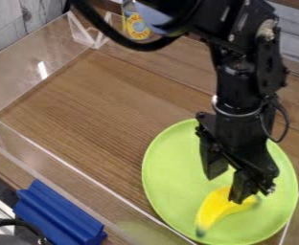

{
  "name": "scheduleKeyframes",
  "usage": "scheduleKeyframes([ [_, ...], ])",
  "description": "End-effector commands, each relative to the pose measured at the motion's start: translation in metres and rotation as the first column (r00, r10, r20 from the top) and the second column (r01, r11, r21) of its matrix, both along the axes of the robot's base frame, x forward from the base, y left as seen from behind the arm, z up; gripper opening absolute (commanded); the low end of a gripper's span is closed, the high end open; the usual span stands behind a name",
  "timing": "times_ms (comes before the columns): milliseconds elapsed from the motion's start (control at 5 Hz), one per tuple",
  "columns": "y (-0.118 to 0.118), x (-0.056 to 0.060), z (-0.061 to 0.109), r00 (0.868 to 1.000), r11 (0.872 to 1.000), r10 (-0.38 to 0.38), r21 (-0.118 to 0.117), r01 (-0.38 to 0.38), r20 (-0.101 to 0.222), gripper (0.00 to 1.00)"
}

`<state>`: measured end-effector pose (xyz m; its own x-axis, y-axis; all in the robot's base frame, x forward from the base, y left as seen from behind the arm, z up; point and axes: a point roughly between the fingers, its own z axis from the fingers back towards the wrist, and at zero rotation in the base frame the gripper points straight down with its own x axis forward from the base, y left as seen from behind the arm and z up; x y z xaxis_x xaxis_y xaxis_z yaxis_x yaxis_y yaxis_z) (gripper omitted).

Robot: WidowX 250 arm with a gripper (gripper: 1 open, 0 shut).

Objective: Put the banana in the green plate

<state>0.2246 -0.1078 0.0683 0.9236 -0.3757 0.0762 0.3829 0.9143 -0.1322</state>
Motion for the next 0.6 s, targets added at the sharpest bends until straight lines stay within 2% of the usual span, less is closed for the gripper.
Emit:
scheduleKeyframes([
  [0,-0.0025,0.0122,0.0181,0.998,0.999,0.016,-0.035,-0.014,0.064,1.0],
  [400,-0.004,0.0162,0.0115,0.998,0.999,0.017,-0.042,-0.014,0.062,1.0],
])
